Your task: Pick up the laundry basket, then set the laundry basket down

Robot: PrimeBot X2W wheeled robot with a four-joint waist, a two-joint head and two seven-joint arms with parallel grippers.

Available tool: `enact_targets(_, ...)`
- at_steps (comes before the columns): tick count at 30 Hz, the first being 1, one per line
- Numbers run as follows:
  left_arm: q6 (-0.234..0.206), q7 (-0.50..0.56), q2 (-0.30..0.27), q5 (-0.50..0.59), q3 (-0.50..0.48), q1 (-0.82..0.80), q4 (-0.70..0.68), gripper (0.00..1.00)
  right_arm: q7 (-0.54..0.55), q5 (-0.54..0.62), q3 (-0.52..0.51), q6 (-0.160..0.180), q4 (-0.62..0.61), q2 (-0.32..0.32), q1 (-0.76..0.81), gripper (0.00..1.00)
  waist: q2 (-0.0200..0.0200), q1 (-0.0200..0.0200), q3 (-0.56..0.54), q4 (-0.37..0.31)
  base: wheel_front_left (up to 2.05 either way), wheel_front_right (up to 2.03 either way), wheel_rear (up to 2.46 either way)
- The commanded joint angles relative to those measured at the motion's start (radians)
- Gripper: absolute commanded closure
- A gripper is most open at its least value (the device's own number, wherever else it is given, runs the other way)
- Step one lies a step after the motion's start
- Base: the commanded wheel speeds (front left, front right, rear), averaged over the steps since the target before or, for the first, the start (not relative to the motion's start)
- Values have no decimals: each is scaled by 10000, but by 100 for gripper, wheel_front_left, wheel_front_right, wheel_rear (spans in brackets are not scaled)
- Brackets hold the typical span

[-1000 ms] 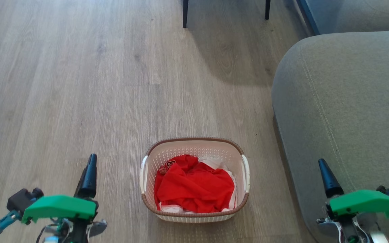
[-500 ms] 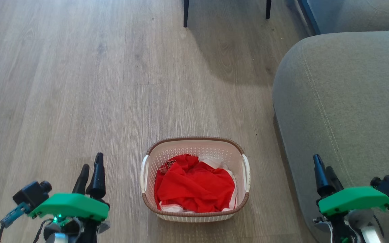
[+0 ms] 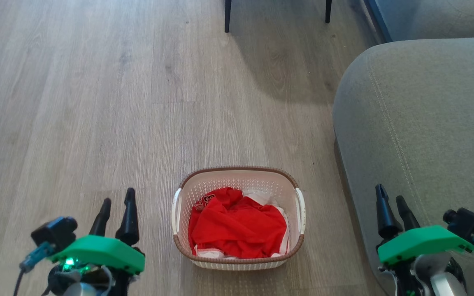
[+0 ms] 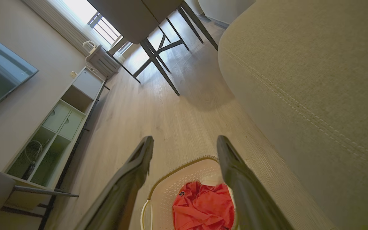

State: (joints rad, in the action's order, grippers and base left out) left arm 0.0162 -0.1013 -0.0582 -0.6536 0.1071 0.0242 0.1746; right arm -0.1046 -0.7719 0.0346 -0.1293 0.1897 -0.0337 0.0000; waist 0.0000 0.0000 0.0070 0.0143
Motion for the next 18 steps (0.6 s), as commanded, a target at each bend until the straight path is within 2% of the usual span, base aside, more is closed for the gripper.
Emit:
enact_targets(1, -57, -186, -150, 372, -99, -186, -453, 0, -150, 340, 213, -8, -419, -107, -341, 0, 0, 0, 4, 1, 0, 0, 0)
enact_targets(18, -583, -683, -404, 2587, 400, -168, -505, 0, -648, 2234, 580, -10, -474, -127, -363, 0, 0, 0, 87, 11, 0, 0, 0)
